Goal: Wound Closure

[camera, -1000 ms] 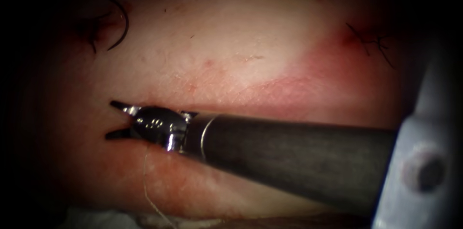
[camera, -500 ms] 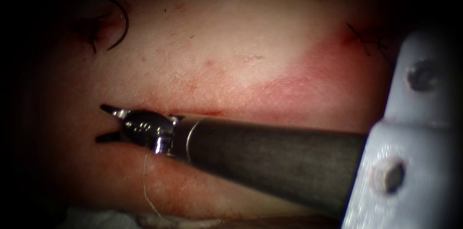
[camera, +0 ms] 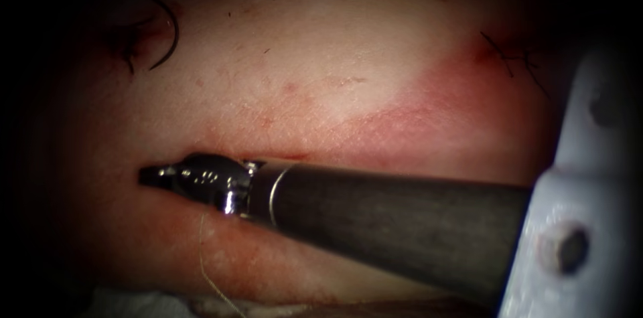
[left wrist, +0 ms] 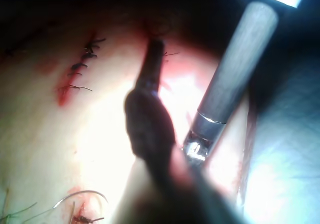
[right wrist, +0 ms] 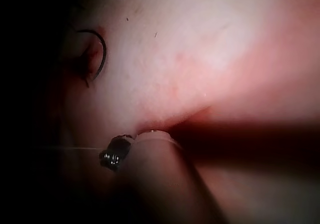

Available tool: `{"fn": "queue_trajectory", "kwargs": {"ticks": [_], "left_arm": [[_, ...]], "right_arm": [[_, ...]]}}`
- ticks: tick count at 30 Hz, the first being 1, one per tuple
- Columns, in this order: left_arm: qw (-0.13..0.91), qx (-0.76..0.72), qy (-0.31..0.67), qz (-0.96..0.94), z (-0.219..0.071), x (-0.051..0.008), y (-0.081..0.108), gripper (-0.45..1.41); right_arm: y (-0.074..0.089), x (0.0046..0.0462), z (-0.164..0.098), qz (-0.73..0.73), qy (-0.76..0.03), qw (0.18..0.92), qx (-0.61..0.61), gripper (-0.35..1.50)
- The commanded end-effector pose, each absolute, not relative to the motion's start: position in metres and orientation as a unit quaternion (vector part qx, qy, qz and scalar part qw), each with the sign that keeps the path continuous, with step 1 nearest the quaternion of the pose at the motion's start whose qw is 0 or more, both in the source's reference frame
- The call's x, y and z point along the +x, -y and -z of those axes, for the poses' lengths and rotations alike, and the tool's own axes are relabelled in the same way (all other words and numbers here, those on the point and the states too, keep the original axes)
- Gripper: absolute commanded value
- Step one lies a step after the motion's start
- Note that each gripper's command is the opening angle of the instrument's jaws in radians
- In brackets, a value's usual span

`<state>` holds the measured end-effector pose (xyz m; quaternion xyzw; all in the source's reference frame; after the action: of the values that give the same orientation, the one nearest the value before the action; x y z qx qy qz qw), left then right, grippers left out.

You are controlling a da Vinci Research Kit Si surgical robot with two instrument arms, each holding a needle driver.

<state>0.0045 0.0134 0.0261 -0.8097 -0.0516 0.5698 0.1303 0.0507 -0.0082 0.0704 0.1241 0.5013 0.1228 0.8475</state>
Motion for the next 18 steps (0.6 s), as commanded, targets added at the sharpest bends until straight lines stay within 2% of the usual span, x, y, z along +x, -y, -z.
{"fn": "queue_trajectory", "kwargs": {"ticks": [1, 7, 8, 9, 10, 13, 18], "left_arm": [[0.13, -0.81, 0.053, -0.569, -0.027, 0.0042, -0.013, -0.45], [0.13, -0.811, 0.053, -0.568, -0.027, 0.0043, -0.014, -0.45], [0.13, -0.811, 0.053, -0.568, -0.027, 0.0043, -0.014, -0.45], [0.13, -0.81, 0.053, -0.569, -0.027, 0.0043, -0.014, -0.45], [0.131, -0.809, 0.053, -0.57, -0.027, 0.0043, -0.014, -0.45], [0.134, -0.806, 0.051, -0.574, -0.028, 0.0044, -0.014, -0.45], [0.138, -0.801, 0.048, -0.581, -0.029, 0.0046, -0.015, -0.45]], "right_arm": [[0.009, 0.0505, -0.071, -0.118, -0.492, 0.855, 0.114, -0.35], [0.009, 0.0491, -0.07, -0.117, -0.508, 0.845, 0.123, -0.35], [0.009, 0.0491, -0.07, -0.124, -0.504, 0.848, 0.11, -0.08], [0.008, 0.0493, -0.07, -0.173, -0.467, 0.866, 0.04, 1.1], [0.008, 0.049, -0.07, -0.172, -0.464, 0.868, 0.032, 1.47], [0.009, 0.047, -0.069, -0.167, -0.477, 0.861, 0.057, 1.47], [0.01, 0.039, -0.067, -0.164, -0.473, 0.864, 0.056, 1.47]]}}
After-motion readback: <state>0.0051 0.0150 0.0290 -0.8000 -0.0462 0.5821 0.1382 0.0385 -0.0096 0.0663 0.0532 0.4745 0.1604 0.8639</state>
